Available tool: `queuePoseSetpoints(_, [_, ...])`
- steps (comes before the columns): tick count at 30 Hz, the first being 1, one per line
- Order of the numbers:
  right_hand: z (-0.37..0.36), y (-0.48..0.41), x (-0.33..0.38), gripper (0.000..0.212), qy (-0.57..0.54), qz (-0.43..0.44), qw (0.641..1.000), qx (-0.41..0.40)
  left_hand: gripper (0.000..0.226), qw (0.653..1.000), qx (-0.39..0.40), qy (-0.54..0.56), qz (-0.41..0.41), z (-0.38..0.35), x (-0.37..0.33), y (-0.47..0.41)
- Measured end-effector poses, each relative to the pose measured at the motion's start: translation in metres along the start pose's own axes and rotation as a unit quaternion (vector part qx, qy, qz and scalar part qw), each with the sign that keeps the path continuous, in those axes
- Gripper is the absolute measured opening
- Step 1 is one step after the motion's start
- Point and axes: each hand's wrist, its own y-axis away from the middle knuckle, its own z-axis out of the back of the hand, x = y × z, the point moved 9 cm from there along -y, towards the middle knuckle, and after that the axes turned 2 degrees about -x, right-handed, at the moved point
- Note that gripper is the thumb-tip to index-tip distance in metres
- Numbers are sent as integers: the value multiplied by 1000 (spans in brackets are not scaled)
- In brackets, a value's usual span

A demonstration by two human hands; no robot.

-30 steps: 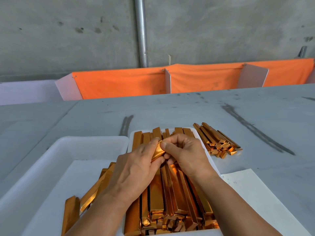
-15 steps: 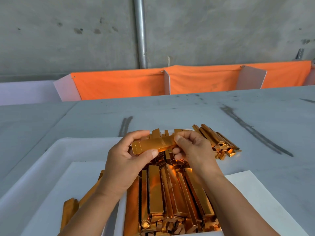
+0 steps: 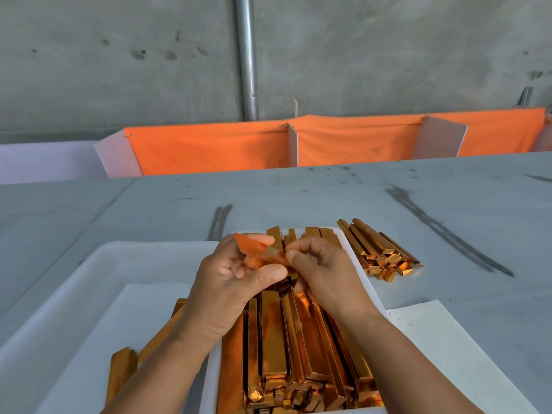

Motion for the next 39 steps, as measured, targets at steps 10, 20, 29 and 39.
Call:
queuePoseSetpoints(10, [10,3,8,11,27,50,996,-64,44,943,-91,-320,-9,21,10,0])
queuePoseSetpoints(20, [4,14,33,28,30,162,984,-62,50,869,-88,-487,13,23,19,1])
queuePoseSetpoints(29, [-2,12,28,23,89,171,980,-51,46,851,-77,-519,-38,15,13,2])
queuePoseSetpoints(39, [-17,7,18,32,97,85,991,47,43,834,-21,-546,-75,-3,4,6])
